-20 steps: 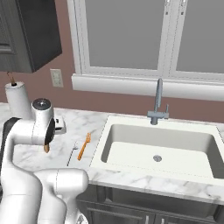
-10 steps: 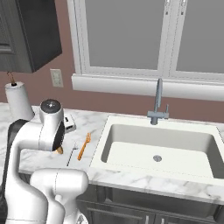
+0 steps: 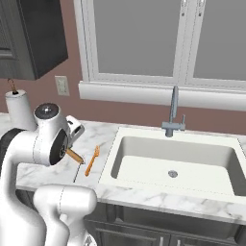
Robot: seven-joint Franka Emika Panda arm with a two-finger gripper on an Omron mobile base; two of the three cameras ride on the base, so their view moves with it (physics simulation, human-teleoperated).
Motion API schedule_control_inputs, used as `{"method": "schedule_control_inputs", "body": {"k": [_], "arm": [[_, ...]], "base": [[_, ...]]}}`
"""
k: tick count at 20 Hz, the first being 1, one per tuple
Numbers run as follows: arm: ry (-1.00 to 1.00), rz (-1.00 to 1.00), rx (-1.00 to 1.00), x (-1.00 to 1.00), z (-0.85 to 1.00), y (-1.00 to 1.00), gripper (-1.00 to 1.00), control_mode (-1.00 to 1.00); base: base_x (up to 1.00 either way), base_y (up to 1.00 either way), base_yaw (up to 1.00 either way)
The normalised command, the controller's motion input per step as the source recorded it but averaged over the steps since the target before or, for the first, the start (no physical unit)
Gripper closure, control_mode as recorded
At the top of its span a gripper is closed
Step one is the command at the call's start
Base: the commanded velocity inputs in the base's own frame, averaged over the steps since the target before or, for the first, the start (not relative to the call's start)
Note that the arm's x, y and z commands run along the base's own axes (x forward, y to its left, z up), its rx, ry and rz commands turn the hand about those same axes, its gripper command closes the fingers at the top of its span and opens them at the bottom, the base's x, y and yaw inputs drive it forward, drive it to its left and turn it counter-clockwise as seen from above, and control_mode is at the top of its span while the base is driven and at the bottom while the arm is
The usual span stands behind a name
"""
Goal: Organize the utensils by type. Pick up the wooden spoons from the counter and place them in the open cabinet. Then pick up the metallic utensils from the counter and place them in the open drawer.
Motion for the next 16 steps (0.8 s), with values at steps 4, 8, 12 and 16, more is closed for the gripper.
{"method": "schedule_control_inputs", "body": {"k": [4, 8, 12, 16], "arm": [[0.01, -0.02, -0.06, -0.15, 0.07, -0.13, 1.0, -1.0], [0.0, -0.02, 0.0, 0.0, 0.0, -0.01, 1.0, -1.0], [0.0, 0.0, 0.0, 0.0, 0.0, 0.0, 1.0, -1.0], [0.0, 0.0, 0.03, -0.05, -0.01, -0.05, 1.0, 1.0]], "base": [[0.0, 0.0, 0.0], [0.0, 0.0, 0.0], [0.0, 0.0, 0.0], [-0.03, -0.09, -0.01]]}}
